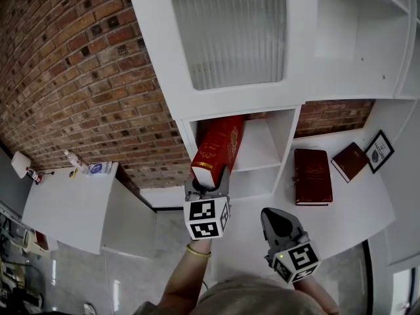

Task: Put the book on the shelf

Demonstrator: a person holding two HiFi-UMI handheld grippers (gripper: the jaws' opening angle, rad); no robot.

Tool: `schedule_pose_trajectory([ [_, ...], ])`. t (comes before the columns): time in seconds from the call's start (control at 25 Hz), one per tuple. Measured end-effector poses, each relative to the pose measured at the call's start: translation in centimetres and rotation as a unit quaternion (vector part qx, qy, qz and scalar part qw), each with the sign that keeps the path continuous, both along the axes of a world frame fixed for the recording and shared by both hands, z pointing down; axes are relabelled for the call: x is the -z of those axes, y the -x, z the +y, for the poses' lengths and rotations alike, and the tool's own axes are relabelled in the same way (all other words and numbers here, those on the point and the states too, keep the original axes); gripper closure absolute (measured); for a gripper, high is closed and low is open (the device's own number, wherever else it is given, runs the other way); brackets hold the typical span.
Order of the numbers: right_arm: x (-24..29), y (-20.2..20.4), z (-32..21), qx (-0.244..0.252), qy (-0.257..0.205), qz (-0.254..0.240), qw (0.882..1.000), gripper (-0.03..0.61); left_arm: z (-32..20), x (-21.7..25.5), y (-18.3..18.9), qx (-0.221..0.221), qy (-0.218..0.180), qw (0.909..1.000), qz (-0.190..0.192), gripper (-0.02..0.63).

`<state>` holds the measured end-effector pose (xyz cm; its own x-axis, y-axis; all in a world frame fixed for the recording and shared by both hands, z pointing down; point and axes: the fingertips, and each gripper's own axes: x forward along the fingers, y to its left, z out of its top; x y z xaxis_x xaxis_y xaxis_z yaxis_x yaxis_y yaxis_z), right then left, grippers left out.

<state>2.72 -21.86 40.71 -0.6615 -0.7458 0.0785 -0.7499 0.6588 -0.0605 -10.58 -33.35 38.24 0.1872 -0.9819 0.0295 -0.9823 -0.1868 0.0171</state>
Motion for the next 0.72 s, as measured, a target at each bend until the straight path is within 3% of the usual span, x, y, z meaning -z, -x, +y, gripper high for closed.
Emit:
schedule_pose_trajectory([
  [0.72, -0.5, -0.5, -0.6, -0.020, 0.000, 0.004, 1.000, 0.572, -4.2, -0.5, -0.8, 0.002, 0.016, 0.9999, -0.004, 0.377],
])
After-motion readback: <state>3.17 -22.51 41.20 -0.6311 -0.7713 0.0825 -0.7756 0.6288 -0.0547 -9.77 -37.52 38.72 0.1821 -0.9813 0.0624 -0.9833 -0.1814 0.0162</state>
